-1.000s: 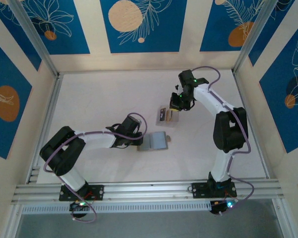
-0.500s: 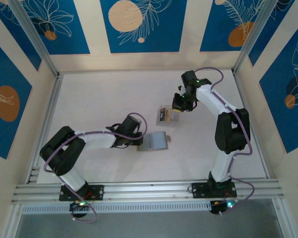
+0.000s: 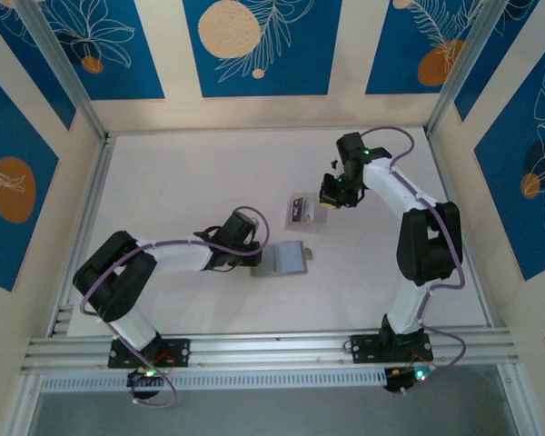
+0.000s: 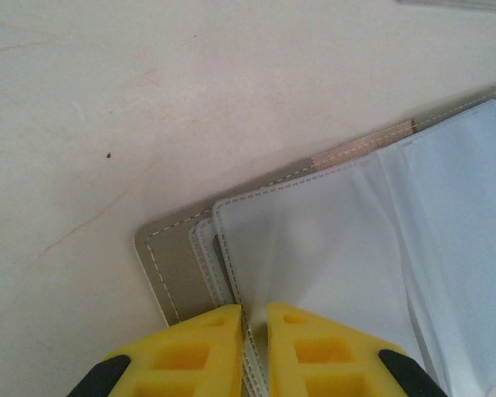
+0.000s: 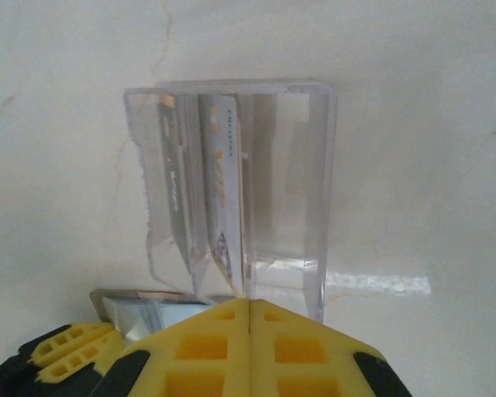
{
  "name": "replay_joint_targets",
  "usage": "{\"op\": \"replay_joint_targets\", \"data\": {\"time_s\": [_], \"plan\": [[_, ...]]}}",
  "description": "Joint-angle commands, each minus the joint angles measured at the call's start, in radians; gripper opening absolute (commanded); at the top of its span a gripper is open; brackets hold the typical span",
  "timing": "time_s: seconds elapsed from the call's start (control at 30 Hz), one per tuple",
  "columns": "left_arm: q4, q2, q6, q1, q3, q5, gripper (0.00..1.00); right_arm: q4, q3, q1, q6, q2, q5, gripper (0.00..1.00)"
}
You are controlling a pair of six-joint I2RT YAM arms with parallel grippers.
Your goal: Put the credit cards into the card holder
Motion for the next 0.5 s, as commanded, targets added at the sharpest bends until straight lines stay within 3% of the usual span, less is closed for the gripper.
{"op": "replay_joint_targets", "data": {"time_s": [0.0,0.2,0.47], "plan": [[-0.102,0.099,0.001,-0.014,-0.041,0.019,0.13,-0.016,-0.004,-0.011,0.015,-0.063,-0.015,0.0],[-0.106,0.097,0.003,-0.015,-0.043,0.018,0.13,-0.045,0.051,0.012,0.006,0.0,0.044,0.01],[-0.106,0.093,0.002,-0.015,-0.046,0.015,0.13,-0.038,0.129,0.039,-0.002,0.13,0.048,0.16]]}}
